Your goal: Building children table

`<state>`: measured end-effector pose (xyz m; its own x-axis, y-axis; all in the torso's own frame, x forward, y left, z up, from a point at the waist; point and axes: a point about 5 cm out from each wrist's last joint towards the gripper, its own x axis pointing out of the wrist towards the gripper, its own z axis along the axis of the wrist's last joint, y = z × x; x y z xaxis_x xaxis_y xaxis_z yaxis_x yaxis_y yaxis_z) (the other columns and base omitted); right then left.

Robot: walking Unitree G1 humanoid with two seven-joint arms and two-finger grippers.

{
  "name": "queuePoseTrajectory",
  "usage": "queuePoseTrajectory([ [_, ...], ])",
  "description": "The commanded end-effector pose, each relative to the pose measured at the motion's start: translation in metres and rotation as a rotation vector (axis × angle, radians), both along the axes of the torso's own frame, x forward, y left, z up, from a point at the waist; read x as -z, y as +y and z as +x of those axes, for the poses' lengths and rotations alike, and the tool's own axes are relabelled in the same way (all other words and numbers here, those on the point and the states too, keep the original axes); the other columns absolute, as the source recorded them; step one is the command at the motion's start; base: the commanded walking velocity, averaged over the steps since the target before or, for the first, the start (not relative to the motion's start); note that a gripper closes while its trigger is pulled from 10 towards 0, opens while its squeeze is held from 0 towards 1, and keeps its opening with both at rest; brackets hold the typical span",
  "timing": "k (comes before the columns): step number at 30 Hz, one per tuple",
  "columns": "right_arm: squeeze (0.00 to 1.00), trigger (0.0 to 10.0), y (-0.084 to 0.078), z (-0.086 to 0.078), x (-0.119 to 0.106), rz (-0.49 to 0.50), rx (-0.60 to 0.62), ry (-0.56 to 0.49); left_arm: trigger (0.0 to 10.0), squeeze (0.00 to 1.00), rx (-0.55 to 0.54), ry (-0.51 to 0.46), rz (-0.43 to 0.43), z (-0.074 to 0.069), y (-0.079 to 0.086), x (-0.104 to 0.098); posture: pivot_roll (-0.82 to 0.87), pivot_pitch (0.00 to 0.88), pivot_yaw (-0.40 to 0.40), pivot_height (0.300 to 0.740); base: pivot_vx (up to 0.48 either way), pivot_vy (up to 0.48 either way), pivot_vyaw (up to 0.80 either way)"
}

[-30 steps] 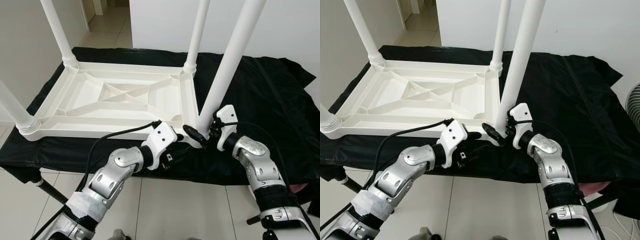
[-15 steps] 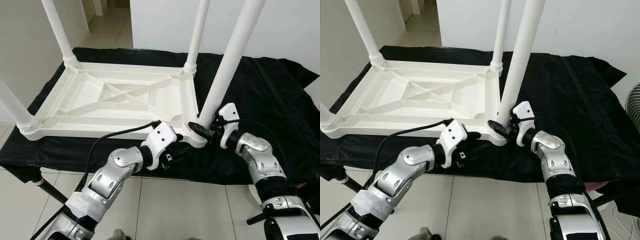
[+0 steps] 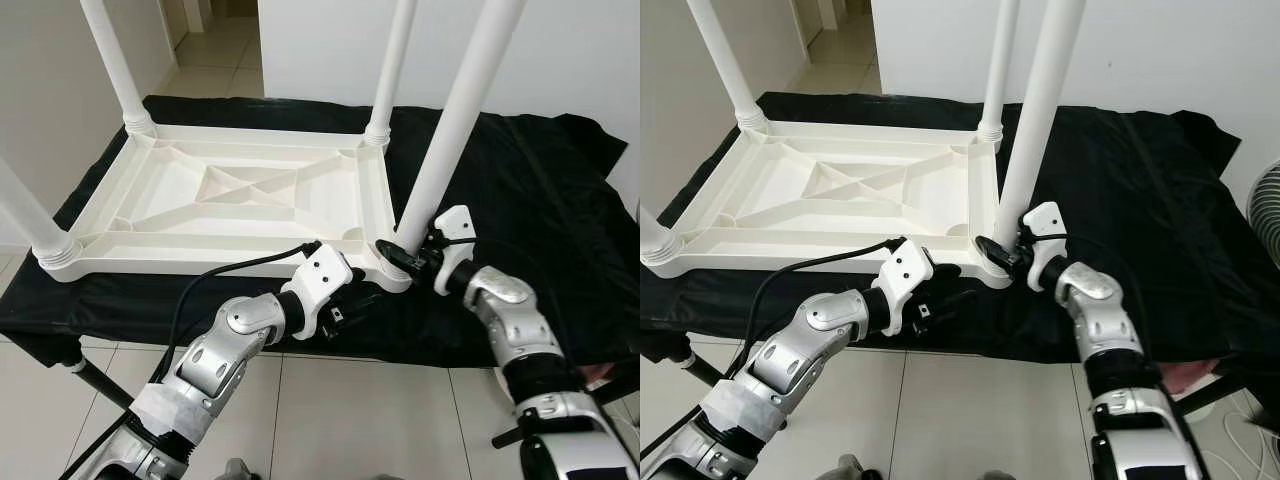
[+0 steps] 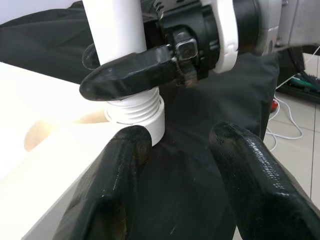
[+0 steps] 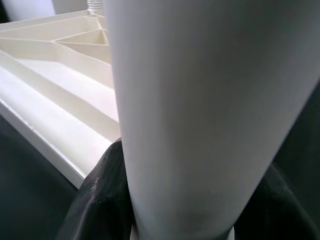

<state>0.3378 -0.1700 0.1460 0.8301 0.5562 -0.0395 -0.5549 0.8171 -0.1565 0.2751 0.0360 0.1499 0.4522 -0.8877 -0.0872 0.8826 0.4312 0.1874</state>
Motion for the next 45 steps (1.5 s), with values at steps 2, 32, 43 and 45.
queuePoseTrajectory([
  [2, 0.0, 10.0, 0.003, -0.001, 0.001, 0.03, 0.082, 0.021, 10.0, 0.0, 0.085, 0.019, 0.013, -0.006, -0.003, 0.002, -0.13, 0.026, 0.029, 0.74, 0.0, 0.0, 0.0],
  [32, 1.0, 10.0, 0.02, -0.032, -0.014, 0.113, 0.598, -0.043, 10.0, 0.0, 0.11, 0.028, 0.015, -0.009, -0.007, 0.005, -0.14, 0.022, 0.022, 0.74, 0.0, 0.0, 0.0],
  [43, 0.0, 10.0, 0.019, -0.016, -0.022, 0.069, 0.149, 0.008, 10.0, 0.0, 0.102, 0.019, 0.017, -0.007, -0.006, 0.004, -0.13, 0.011, 0.016, 0.74, 0.0, 0.0, 0.0],
  [45, 0.0, 10.0, 0.019, -0.016, -0.022, 0.069, 0.149, 0.008, 10.0, 0.0, 0.102, 0.019, 0.017, -0.007, -0.006, 0.004, -0.13, 0.011, 0.016, 0.74, 0.0, 0.0, 0.0],
])
